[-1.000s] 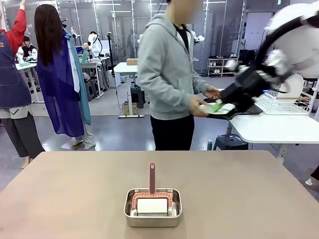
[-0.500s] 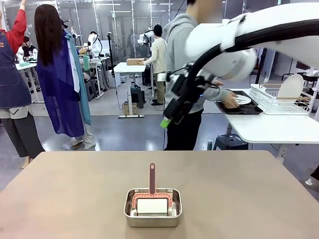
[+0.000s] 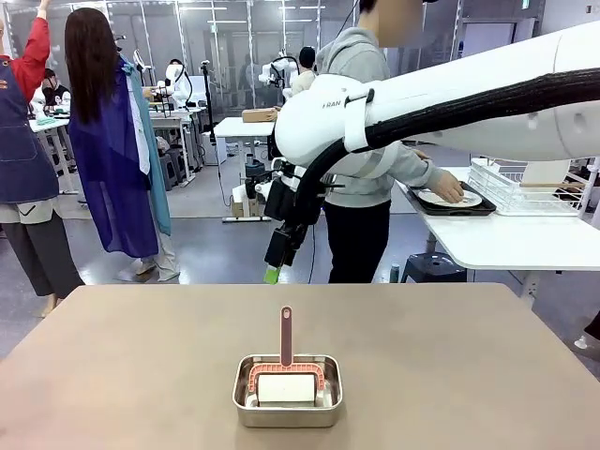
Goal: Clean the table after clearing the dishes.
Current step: When the right (or left) Handle tray is removed, use the right hand (or left hand) to clean the right (or left) side of the table with the Lint Roller.
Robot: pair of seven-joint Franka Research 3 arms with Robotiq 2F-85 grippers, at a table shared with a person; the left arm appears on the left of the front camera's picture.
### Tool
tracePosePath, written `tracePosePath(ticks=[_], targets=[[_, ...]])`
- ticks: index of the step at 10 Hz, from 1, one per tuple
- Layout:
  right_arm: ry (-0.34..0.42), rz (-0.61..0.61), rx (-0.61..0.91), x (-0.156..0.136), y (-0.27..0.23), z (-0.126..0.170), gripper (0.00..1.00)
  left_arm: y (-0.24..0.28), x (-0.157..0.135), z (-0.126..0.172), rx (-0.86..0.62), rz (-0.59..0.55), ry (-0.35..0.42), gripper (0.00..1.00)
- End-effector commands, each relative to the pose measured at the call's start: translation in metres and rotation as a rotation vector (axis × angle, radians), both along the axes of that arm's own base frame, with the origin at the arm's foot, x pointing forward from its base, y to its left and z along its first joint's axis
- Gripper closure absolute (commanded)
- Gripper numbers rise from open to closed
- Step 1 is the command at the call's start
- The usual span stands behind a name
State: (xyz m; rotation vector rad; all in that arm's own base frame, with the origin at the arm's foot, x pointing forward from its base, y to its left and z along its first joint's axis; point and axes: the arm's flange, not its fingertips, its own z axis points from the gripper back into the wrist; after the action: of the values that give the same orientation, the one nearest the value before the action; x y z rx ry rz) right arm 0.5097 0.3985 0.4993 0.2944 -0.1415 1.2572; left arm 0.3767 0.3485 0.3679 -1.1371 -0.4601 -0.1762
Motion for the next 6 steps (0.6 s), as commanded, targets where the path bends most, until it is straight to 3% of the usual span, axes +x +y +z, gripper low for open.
tracePosePath(ticks=[1, 6], targets=[[-0.001, -0.042, 0.016, 0.0009, -0.0060, 0.0050, 0.00, -0.0010, -0.0052, 0.0017, 0.007, -0.007, 0.006, 0.00], [-0.001, -0.042, 0.016, 0.0009, -0.0060, 0.0050, 0.00, -0.0010, -0.0052, 0.0017, 0.007, -0.007, 0.006, 0.00]])
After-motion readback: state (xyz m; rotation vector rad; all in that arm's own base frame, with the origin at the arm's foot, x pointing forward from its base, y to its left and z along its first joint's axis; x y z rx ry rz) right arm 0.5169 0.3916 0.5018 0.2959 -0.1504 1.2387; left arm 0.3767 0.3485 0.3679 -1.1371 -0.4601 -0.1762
